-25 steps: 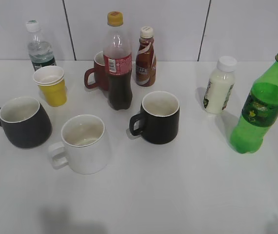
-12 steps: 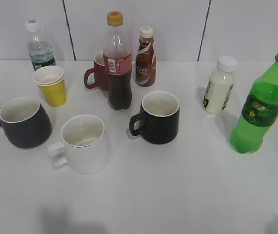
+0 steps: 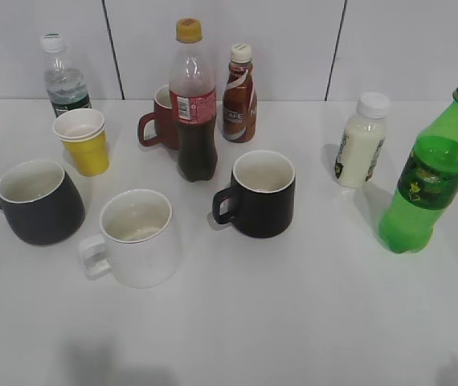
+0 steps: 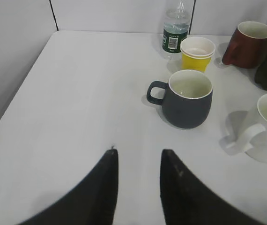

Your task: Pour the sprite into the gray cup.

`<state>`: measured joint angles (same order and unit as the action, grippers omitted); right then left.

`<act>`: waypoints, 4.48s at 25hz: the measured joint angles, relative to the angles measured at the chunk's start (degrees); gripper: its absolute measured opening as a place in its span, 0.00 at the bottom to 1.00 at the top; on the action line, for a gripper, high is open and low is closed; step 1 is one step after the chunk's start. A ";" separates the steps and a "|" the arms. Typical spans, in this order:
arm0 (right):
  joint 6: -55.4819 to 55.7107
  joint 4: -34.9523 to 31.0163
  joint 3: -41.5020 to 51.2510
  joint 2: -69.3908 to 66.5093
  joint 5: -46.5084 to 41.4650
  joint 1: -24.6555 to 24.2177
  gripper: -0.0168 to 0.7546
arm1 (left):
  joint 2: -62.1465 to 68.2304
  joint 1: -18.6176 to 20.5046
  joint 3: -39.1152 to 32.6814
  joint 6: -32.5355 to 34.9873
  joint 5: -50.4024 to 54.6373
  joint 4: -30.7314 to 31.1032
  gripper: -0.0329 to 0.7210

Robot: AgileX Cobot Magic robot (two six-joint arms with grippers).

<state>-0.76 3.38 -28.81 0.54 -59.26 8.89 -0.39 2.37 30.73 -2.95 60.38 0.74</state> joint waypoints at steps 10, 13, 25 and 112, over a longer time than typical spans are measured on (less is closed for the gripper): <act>0.00 0.00 0.00 0.00 0.00 0.00 0.75 | 18.09 0.00 -5.67 0.00 -58.91 4.08 0.36; 0.00 -0.05 0.00 0.00 0.00 0.00 0.75 | 29.90 0.00 -9.31 0.00 -73.05 2.53 0.36; 0.00 -0.05 0.00 0.00 0.00 0.00 0.75 | 75.95 0.00 -11.48 0.00 -95.82 11.73 0.36; 8.17 -1.31 14.71 -65.02 77.84 0.00 0.78 | 76.27 -0.36 -12.16 -1.53 -99.71 25.48 0.11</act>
<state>7.41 2.07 -14.10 -64.49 18.57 8.89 75.88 2.01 18.57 -4.47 -39.33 26.22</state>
